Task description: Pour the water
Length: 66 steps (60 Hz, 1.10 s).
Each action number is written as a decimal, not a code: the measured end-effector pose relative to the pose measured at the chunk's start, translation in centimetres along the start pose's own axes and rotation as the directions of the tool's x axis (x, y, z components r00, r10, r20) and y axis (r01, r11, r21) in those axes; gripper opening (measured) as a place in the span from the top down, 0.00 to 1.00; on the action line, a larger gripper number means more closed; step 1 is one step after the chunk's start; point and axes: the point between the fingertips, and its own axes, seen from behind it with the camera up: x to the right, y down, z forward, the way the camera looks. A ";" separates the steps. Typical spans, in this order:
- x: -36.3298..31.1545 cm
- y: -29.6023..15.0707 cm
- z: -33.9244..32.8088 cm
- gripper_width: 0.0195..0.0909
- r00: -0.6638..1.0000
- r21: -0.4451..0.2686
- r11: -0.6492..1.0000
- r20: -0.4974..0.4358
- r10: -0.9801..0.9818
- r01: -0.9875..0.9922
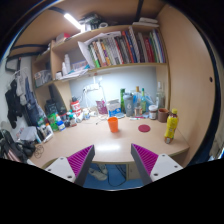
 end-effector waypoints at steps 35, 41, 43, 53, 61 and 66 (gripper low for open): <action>7.6 3.0 3.8 0.14 0.993 0.031 0.999 -0.118 -0.027 0.031; 13.9 2.9 6.8 0.15 0.982 0.053 0.997 -0.182 -0.054 0.064; 16.1 2.7 8.0 0.15 0.979 0.063 0.996 -0.198 -0.053 0.066; 25.8 1.6 13.8 0.15 0.962 0.117 0.992 -0.271 -0.022 0.055; 30.9 1.9 18.3 0.14 0.957 0.131 0.990 -0.291 -0.017 0.057; 33.1 2.2 20.8 0.15 0.952 0.132 0.991 -0.306 0.005 0.038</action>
